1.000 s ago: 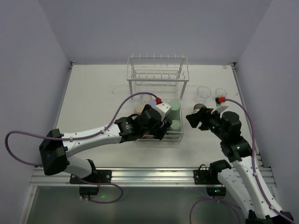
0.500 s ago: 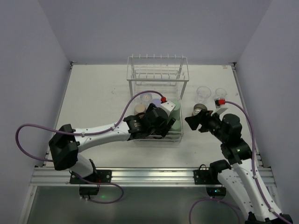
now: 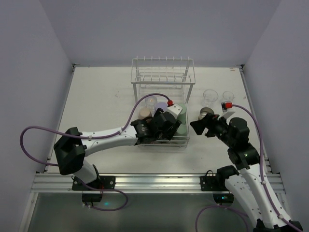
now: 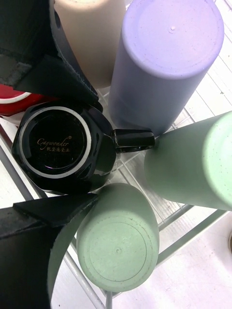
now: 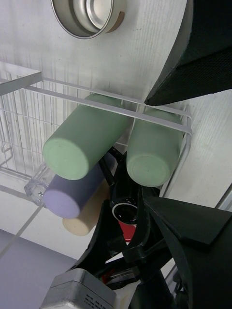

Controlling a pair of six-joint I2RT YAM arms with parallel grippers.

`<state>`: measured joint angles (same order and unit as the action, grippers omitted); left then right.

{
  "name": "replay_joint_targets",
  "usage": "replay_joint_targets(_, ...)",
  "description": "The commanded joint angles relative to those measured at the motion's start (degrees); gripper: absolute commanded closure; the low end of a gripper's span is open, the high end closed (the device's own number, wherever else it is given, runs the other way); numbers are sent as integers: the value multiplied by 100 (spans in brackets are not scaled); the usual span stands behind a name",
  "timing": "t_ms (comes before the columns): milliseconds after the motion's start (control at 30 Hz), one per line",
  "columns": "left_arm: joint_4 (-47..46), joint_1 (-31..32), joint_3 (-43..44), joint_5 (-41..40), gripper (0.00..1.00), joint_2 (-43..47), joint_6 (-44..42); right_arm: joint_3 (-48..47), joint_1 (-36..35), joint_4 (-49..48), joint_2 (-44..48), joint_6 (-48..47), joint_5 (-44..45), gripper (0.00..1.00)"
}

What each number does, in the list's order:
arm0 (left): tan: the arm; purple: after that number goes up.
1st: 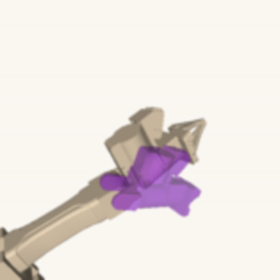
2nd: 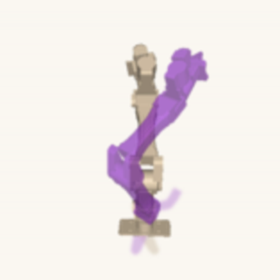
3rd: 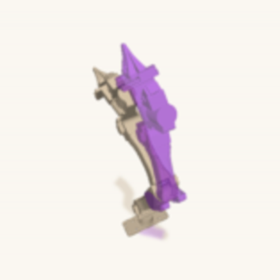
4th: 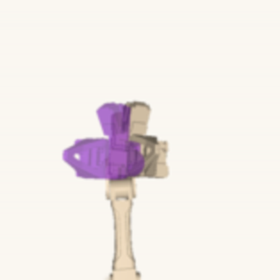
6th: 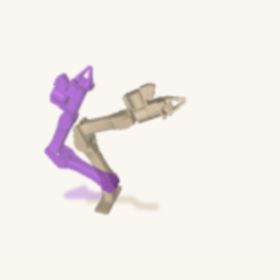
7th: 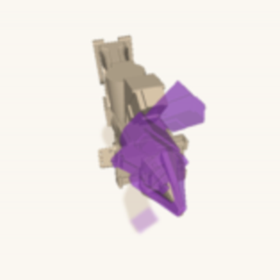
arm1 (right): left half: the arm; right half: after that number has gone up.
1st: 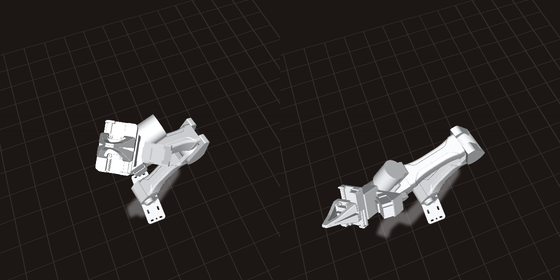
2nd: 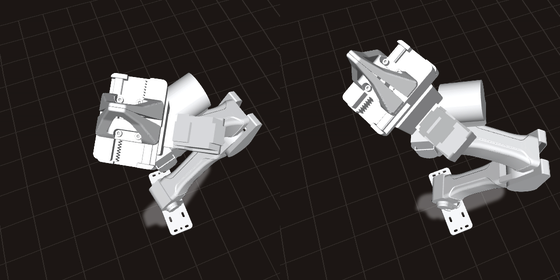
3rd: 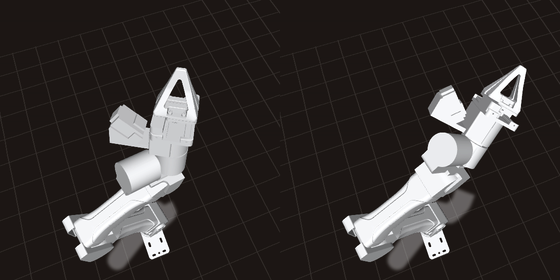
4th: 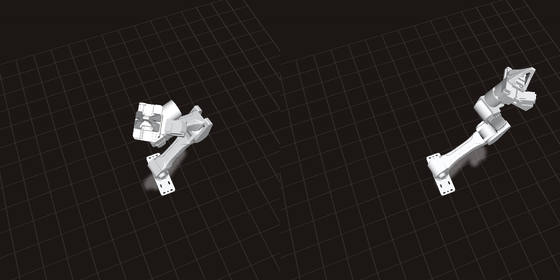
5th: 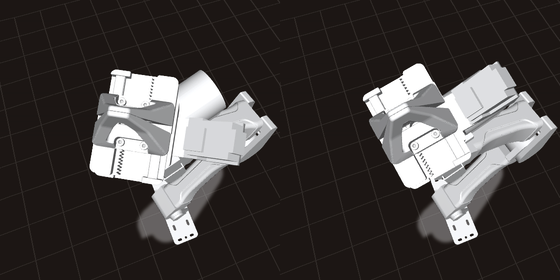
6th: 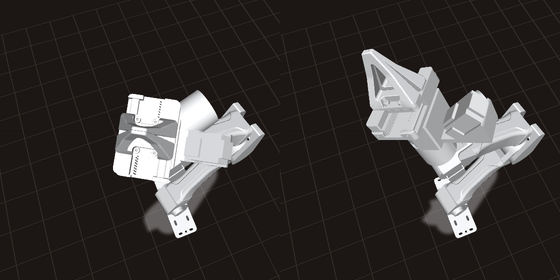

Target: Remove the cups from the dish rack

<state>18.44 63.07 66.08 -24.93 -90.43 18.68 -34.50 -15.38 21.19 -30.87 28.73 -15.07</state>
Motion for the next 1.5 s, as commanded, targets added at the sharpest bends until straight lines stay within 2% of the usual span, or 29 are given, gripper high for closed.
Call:
replay_joint_targets(0, 301, -14, 185, -214, 35, -45, -48, -285, -9, 34, -15, 10, -58, 21)
replay_joint_targets(100, 336, -14, 212, -206, 56, 8, -83, -373, -9, 113, 2, 1, -14, 20)
replay_joint_targets(133, 345, -14, 212, -223, 68, 69, -92, -391, -9, 113, 11, -8, -40, 20)
replay_joint_targets(200, 319, -14, 247, -319, 79, 157, -145, -417, -9, 87, -6, 27, -92, 20)
replay_joint_targets(233, 310, -14, 273, -346, 88, 253, -162, -426, -9, 61, -24, 71, -145, 20)
replay_joint_targets(400, 415, -23, 607, -574, 100, 500, -382, -373, -9, -317, -121, 457, -716, 19)
replay_joint_targets(633, 520, -207, 731, -478, 100, 860, -496, -233, -35, -888, -182, 906, -1226, 19)
replay_joint_targets(1033, 494, -497, 660, 242, 100, 1177, -409, -31, -677, -1450, -454, 1187, -1042, 19)
replay_joint_targets(1300, 450, -612, 414, 849, 100, 704, -303, 22, -765, -1442, -437, 1188, -901, 19)
replay_joint_targets(1433, 485, -629, 493, 849, 100, 334, -338, 5, -765, -1284, -349, 1117, -813, 19)
replay_joint_targets(1467, 520, -646, 528, 849, 97, 272, -347, 5, -774, -1267, -349, 1100, -796, 19)
